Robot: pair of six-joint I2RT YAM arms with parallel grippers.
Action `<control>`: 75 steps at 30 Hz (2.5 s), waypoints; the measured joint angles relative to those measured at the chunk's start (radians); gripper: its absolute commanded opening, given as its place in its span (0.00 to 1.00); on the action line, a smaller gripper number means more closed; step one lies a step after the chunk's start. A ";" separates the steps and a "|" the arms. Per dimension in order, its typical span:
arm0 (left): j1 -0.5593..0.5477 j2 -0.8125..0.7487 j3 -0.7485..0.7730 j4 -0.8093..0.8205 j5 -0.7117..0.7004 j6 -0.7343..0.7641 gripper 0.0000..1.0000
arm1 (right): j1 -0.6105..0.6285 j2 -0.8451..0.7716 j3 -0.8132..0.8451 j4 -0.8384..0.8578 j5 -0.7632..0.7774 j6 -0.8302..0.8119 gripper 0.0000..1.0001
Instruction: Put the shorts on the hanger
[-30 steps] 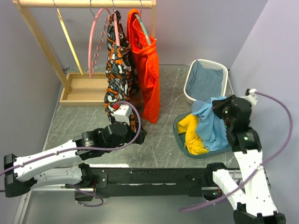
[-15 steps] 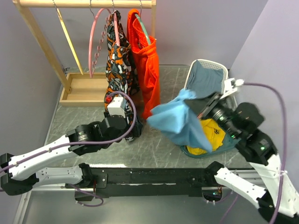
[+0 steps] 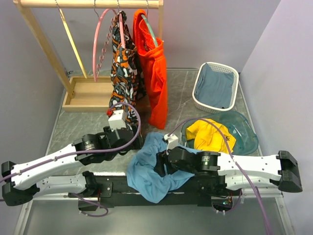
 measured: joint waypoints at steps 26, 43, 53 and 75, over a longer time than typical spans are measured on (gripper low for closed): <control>0.001 -0.250 -0.494 0.200 0.224 -0.364 0.52 | -0.267 0.457 0.352 0.052 -0.062 -0.171 0.90; 0.002 -0.194 -0.521 0.212 0.215 -0.415 0.45 | -0.273 0.290 0.161 0.118 -0.051 -0.160 0.00; 0.030 -0.133 -0.389 0.341 0.310 -0.299 0.54 | -0.282 -0.391 -0.081 0.287 0.043 -0.264 0.00; 0.085 0.343 -0.296 0.639 0.495 -0.109 0.64 | -0.282 -0.917 -0.286 0.107 0.069 -0.267 0.00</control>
